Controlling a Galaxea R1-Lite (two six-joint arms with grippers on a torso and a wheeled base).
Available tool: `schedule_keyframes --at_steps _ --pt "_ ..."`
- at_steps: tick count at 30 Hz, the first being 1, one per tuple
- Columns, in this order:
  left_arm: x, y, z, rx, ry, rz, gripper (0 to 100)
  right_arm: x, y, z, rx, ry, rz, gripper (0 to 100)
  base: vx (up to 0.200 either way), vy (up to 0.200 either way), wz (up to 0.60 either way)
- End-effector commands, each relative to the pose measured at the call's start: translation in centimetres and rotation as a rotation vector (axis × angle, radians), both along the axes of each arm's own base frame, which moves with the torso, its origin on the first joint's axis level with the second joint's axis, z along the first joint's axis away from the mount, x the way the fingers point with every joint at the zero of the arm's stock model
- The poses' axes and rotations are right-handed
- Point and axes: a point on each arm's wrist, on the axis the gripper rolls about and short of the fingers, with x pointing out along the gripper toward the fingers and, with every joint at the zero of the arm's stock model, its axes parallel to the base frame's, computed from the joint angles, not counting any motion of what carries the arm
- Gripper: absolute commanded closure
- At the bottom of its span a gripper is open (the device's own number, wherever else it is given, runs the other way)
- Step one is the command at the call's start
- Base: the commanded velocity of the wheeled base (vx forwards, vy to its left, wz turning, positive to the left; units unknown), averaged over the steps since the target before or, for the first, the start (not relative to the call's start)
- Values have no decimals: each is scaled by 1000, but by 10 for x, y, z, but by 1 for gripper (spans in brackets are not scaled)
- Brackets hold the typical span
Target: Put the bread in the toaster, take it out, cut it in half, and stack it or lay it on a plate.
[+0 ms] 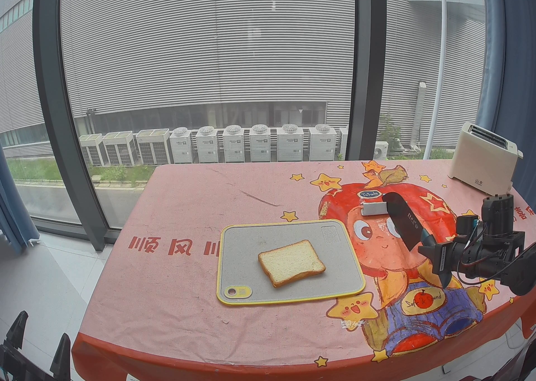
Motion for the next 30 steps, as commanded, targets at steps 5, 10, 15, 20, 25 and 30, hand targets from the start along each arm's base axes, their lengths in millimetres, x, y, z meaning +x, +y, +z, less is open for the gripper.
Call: schedule_keyframes --at_steps 5,10,15,20,25,30 --pt "0 0 -5 0 5 0 0 1 0 6 10 -58 0 100 0 0 0" --pt "0 0 -5 0 5 0 0 5 0 11 22 -135 -3 100 0 0 0" --pt "0 0 -5 0 5 0 0 4 1 13 21 -143 2 100 0 0 0" --pt "0 0 -5 0 5 0 0 -3 7 25 34 -191 31 100 0 0 0" --pt "0 0 -5 0 5 0 0 -11 14 31 41 -216 70 100 0 0 0" --pt "0 0 -5 0 5 0 0 -19 26 35 50 -228 129 100 0 0 0"
